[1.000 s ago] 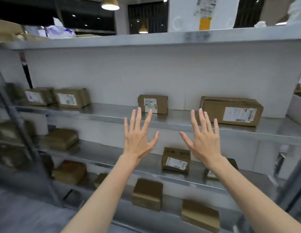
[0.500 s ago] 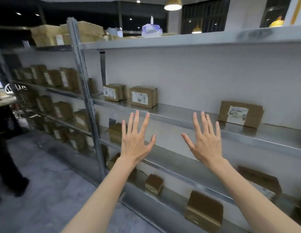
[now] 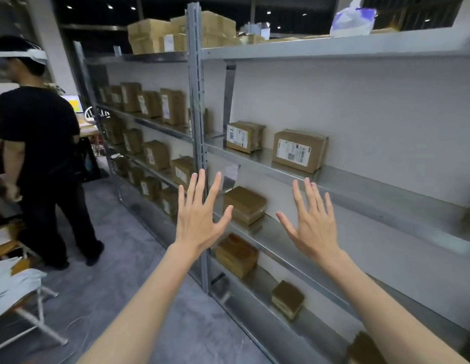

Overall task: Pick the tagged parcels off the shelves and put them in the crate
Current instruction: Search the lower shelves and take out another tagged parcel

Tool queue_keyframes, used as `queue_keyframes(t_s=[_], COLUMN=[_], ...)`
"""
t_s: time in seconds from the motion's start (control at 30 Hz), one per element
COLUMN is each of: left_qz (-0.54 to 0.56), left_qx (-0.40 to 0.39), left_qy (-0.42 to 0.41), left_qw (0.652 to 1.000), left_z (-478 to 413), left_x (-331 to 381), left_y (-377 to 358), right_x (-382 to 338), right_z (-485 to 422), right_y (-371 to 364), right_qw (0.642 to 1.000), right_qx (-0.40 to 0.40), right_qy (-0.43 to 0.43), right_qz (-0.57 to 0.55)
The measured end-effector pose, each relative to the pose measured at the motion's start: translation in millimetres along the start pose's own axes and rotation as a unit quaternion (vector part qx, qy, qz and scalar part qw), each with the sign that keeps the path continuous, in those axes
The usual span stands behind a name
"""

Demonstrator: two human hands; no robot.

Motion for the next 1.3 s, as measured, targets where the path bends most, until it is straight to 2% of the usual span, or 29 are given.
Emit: queue_keyframes(t_s=[0.47, 0.83, 1.0, 1.13, 1.3], left_qz=[-0.029, -0.008, 0.032, 0.079, 0.153], left_qx=[-0.052, -0.087, -0.117, -0.145, -0.206], left_qy=[0.078, 0.086, 0.093, 0.085, 0.077], left_qw=[0.995, 0.992, 0.988, 0.983, 0.964], left_z=[-36, -79, -94, -114, -141], left_x=[-98, -142, -177, -203, -240], left_y=[-119, -212, -265, -317, -382], right_x=[-49, -49, -60, -61, -63], right_z=[-75, -100, -105, -108, -119], right_y=[-174, -285, -322, -358, -397], right_qw=[0.99, 0.98, 0.981, 0.978, 0.951], right_qx=[-0.065, -0.16, -0.173, -0.192, -0.229], right_qy=[0.094, 0.069, 0.028, -0.061, -0.191], right_qz=[-0.081, -0.098, -0.088, -0.057, -0.084])
Point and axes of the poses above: each hand's wrist, its own z-axis away from the middle knuckle, its own y-axis out of the back of the hand, x = y × z, the point moved 4 cm from there along -z, towards the middle knuckle, and after that the axes turned 6 degrees about x, right-handed, at the moved point
